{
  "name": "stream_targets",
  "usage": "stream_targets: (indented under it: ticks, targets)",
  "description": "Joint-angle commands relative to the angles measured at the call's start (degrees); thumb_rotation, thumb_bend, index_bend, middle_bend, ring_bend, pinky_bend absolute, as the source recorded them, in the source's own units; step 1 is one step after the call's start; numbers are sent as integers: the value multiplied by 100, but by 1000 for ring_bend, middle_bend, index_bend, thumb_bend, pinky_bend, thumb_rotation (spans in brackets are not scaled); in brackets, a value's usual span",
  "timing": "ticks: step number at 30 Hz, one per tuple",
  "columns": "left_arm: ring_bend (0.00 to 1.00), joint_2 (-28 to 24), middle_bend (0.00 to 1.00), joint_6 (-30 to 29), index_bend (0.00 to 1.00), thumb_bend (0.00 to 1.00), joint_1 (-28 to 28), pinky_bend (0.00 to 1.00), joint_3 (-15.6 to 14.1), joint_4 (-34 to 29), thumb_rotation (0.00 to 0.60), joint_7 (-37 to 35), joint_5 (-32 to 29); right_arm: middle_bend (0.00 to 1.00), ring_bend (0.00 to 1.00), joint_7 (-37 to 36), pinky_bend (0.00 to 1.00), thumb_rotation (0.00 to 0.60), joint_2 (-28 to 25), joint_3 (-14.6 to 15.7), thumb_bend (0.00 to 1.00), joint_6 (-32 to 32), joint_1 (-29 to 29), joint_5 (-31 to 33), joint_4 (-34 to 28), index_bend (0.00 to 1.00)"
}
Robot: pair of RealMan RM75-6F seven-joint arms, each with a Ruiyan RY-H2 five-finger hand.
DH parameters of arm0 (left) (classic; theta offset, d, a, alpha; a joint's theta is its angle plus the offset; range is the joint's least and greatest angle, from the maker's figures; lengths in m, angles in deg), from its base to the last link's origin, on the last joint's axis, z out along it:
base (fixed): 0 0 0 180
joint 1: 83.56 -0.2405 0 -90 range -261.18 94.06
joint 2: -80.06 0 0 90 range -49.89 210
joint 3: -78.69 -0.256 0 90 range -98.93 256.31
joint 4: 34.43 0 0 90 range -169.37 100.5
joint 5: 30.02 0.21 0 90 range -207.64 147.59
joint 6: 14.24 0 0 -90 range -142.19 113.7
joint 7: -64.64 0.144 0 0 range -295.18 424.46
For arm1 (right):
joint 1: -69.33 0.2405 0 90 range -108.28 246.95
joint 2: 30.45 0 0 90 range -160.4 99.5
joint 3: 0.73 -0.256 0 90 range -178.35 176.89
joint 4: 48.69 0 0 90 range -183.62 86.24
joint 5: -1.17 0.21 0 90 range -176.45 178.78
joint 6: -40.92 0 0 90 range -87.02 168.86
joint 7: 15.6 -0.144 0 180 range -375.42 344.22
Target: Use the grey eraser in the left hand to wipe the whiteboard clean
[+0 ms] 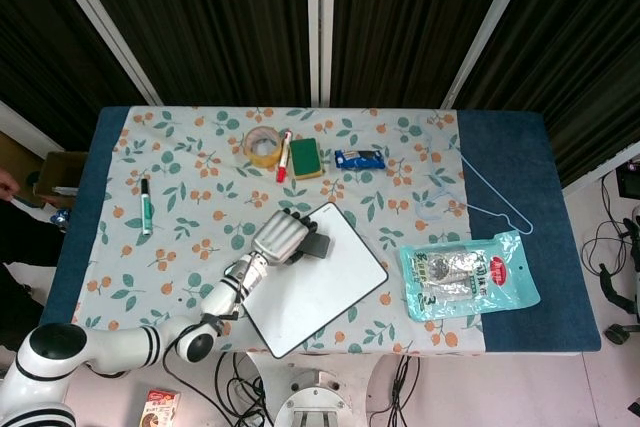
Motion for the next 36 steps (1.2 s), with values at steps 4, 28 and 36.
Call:
stream_targets:
  ticks: [4,28,36]
  targets:
    - [569,-145,667,-88,656,335,13,538,74,-3,600,-66,-67,0,0,7,0,600,0,9,298,-17,-10,-15,-5,0]
    - [584,-1313,674,-601,658,348,-1070,550,-376,513,600,-1869,103,0,0,404,0,600,-6,76,298,-98,34,-187,-312,0]
    - [245,-1404,249,-142,226,187,-1086,347,-655,821,600,-3044,627,0,0,526,0,600,-53,94,299,-205,2,-237,-457,0]
